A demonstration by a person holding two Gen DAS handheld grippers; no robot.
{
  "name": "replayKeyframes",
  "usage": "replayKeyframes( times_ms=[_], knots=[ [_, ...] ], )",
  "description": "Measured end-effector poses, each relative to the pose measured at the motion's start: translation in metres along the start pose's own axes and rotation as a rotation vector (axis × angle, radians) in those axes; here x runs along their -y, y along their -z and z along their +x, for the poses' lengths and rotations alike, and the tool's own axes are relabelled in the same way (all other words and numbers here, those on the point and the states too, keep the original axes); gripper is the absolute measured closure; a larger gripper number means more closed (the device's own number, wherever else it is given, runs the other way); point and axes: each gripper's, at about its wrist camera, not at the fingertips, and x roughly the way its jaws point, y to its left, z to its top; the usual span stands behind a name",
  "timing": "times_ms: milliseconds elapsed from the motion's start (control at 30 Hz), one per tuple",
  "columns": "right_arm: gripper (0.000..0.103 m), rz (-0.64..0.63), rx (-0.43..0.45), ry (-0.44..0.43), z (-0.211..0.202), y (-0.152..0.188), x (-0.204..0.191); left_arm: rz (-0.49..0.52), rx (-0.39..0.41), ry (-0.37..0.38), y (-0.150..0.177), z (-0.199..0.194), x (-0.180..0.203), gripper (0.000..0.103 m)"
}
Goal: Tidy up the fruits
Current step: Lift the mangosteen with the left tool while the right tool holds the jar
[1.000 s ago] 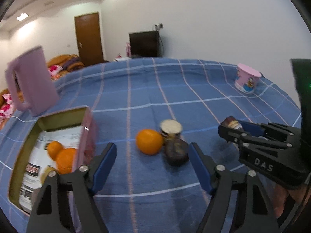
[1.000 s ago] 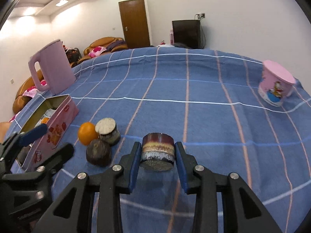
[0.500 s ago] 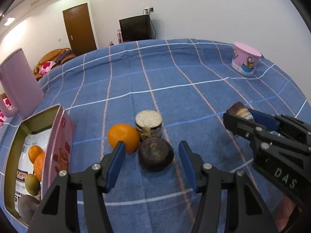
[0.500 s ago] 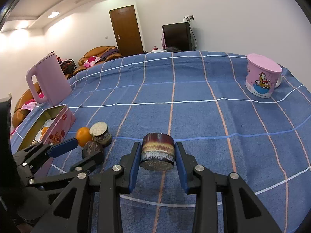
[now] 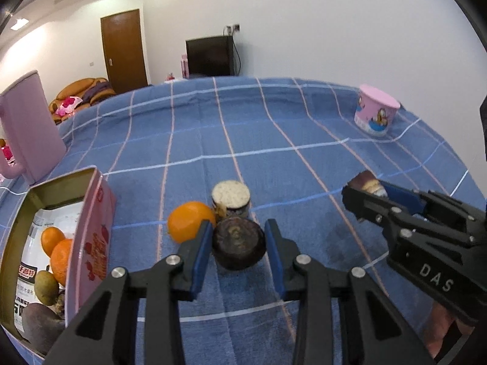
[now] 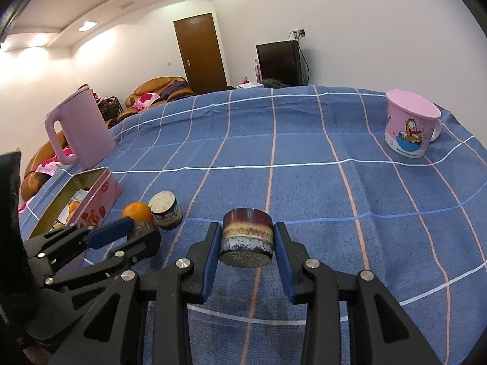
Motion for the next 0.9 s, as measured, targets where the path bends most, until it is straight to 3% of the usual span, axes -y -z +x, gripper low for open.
replayKeyframes(
  times_ms=[300, 900],
  knots=[
    [0.066, -0.007, 0.037, -0.019, -0.007, -0.001, -0.001, -0.004, 0.071, -0.024, 0.001, -0.013, -0.002, 0.066],
    [0.066, -0.033, 0.118, -0.040, -0.022, 0.000, -0.006, -0.005, 0.141, -0.060, 0.004, -0.027, -0.004, 0.066]
  ],
)
